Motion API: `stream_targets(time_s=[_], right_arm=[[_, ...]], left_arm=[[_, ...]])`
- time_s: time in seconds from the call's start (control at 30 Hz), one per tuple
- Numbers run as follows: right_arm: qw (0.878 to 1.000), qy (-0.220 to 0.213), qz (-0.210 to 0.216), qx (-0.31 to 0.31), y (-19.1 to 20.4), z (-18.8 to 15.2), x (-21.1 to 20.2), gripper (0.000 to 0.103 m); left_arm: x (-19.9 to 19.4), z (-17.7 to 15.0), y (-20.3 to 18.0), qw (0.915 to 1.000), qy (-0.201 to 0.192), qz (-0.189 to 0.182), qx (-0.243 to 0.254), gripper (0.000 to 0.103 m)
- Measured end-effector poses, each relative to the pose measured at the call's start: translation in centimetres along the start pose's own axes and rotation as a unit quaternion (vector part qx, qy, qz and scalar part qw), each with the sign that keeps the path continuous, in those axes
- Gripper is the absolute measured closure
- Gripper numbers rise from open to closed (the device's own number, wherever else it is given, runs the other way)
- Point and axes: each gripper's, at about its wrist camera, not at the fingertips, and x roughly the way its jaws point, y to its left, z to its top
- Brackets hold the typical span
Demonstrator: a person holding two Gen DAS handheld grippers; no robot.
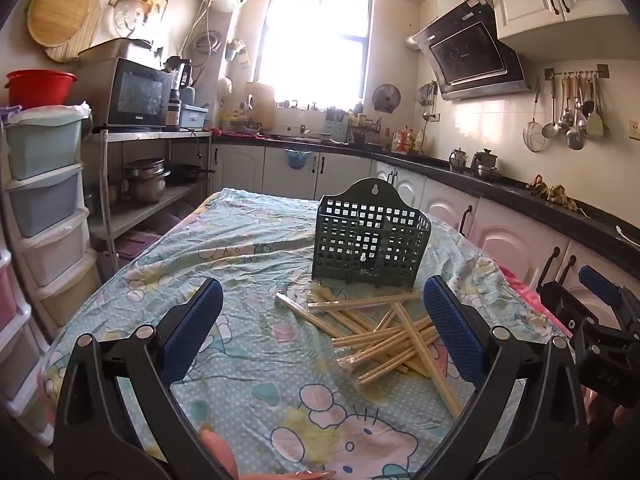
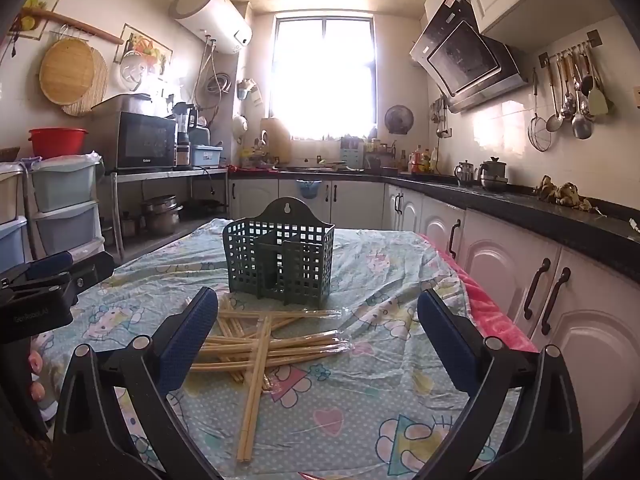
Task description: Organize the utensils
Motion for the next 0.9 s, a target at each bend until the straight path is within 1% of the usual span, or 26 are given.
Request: stream_targets(time_s=[0.9], right_arm=[[1.000,0.000,0.002,0.002,0.05,0.11,-0.08,0.006]], left_arm=[[0.08,-0.01,-0.04,1.0000,-0.001,0.001,0.000,0.010]])
